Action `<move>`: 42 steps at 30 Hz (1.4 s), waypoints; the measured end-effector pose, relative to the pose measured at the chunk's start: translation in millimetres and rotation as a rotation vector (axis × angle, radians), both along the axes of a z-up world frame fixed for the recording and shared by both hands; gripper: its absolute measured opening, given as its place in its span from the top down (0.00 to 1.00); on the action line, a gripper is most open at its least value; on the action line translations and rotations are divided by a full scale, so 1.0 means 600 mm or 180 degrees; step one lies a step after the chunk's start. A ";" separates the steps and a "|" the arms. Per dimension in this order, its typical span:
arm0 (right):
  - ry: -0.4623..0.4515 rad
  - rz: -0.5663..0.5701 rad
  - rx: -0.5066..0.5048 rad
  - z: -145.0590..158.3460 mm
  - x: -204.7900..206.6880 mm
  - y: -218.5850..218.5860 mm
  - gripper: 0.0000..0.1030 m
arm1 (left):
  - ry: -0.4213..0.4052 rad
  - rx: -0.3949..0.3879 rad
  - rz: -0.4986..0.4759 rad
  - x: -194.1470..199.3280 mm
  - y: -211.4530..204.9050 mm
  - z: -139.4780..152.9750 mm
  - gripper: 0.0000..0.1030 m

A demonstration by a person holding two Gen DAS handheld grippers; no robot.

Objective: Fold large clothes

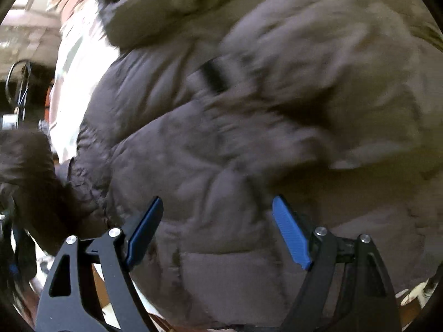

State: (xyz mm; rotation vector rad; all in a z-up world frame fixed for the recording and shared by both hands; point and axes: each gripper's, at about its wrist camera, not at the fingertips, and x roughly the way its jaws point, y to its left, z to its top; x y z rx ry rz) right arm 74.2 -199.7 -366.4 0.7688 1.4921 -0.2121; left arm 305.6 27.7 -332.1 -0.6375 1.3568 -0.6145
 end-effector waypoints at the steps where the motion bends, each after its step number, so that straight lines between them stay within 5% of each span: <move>1: 0.0011 -0.0043 -0.0060 0.003 -0.005 -0.012 0.21 | 0.0075 0.0008 -0.0388 -0.014 -0.071 -0.015 0.81; 2: 0.0021 -0.0113 -0.0155 0.008 -0.012 -0.033 0.21 | 0.0109 -0.0002 -0.0516 -0.026 -0.096 -0.022 0.76; 4: 0.0044 -0.0242 -0.0294 0.013 -0.026 -0.068 0.21 | 0.0141 0.0128 -0.0516 -0.041 -0.117 -0.040 0.38; 6: 0.0012 -0.0344 -0.0175 0.008 -0.038 -0.101 0.15 | 0.0144 0.0274 -0.0300 -0.050 -0.096 -0.054 0.23; 10: -0.0004 -0.0427 -0.0063 0.009 -0.053 -0.132 0.12 | 0.0561 0.0626 0.0127 -0.093 -0.012 -0.119 0.23; 14: -0.0028 -0.1059 -0.0466 0.053 -0.107 -0.176 0.12 | 0.0634 0.1034 0.0310 -0.118 0.027 -0.142 0.23; 16: -0.0214 -0.1381 -0.0119 0.054 -0.129 -0.192 0.12 | 0.0684 0.1107 0.0379 -0.116 0.035 -0.153 0.22; 18: -0.0295 -0.1251 0.0400 0.033 -0.115 -0.189 0.12 | 0.0757 0.1151 0.0428 -0.135 0.051 -0.170 0.22; 21: -0.0019 -0.0726 0.0456 -0.004 -0.063 -0.151 0.12 | 0.0889 0.1169 0.0526 -0.142 0.057 -0.198 0.22; 23: -0.0054 -0.0599 0.0567 -0.012 -0.033 -0.132 0.25 | 0.0937 0.1212 0.0587 -0.139 0.060 -0.223 0.22; 24: -0.0071 -0.0494 0.0541 -0.007 -0.016 -0.119 0.50 | 0.0940 0.1242 0.0612 -0.148 0.046 -0.211 0.22; 25: -0.0105 -0.0376 0.0481 0.000 0.000 -0.108 0.63 | 0.0940 0.1287 0.0640 -0.181 0.049 -0.201 0.22; 28: -0.0397 0.0051 0.0326 0.040 0.060 -0.055 0.69 | 0.0998 0.1424 0.0862 -0.213 0.076 -0.210 0.22; 32: -0.0852 0.0547 0.0163 0.081 0.138 -0.018 0.69 | 0.1004 0.1453 0.1201 -0.197 0.096 -0.221 0.22; 34: -0.0844 0.0606 -0.0100 0.078 0.150 -0.023 0.69 | 0.1020 0.1547 0.1235 -0.179 0.086 -0.227 0.22; 37: -0.0492 0.0333 -0.0200 0.047 0.140 -0.067 0.59 | 0.1011 0.1658 0.1071 -0.162 0.054 -0.222 0.22; 38: -0.0142 0.0002 -0.0419 0.030 0.115 -0.116 0.55 | 0.0936 0.1632 0.0991 -0.159 0.042 -0.207 0.22; 40: -0.0100 -0.0185 -0.0526 0.033 0.097 -0.140 0.34 | 0.0696 0.1588 0.0987 -0.162 0.037 -0.165 0.22; 42: -0.0175 -0.0582 -0.0738 0.057 0.050 -0.186 0.28 | 0.0443 0.1624 0.1018 -0.166 0.040 -0.123 0.20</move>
